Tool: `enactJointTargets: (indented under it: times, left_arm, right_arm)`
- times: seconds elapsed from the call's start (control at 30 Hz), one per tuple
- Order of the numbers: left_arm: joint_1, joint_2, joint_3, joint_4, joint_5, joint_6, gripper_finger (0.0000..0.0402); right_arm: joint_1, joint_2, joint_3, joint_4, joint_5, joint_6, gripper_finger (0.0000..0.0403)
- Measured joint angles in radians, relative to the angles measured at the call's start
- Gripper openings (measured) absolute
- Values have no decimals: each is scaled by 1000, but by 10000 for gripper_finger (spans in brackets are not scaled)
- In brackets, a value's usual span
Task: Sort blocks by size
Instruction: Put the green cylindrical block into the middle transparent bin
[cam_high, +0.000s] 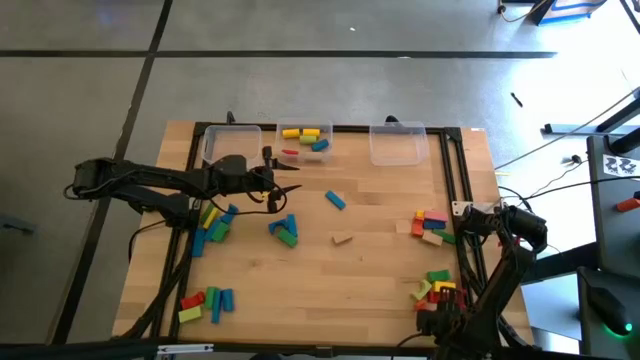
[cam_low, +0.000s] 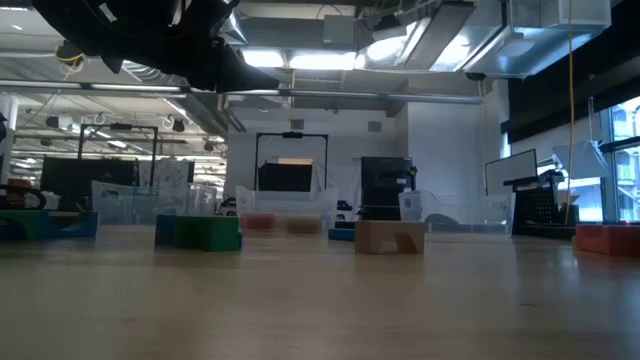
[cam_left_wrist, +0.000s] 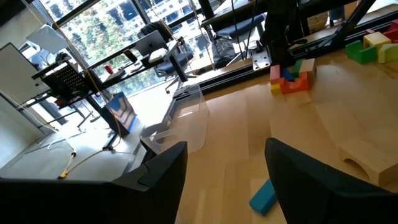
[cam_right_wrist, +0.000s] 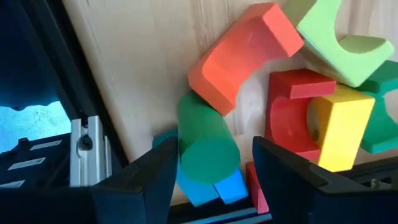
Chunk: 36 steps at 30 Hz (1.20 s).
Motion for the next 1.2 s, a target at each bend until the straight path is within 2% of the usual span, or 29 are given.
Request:
enactJointTargets:
  times: [0.23, 0.47, 0.7, 0.83, 1.0, 1.1, 1.2]
  left_arm:
    - [0, 0, 0, 0, 0, 0, 210]
    - [0, 0, 0, 1, 0, 0, 210]
    - [0, 0, 0, 2, 0, 0, 210]
    - [0, 0, 0, 3, 0, 5, 210]
    - [0, 0, 0, 3, 0, 20, 210]
    - [0, 0, 0, 3, 0, 22, 210]
    - [0, 0, 0, 3, 0, 30, 210]
  right_arm:
    - [0, 0, -41, 65, 6, -3, 200]
    - [0, -2, -50, 78, 2, -5, 129]
    - [0, -2, -36, 35, -17, -4, 131]
    - [-15, -5, 37, -75, -25, -19, 142]
    - [-48, -49, 130, -177, -25, -51, 135]
    - [-91, -89, 147, -182, 26, -52, 136]
    - [-148, -128, 148, -189, 145, -55, 137]
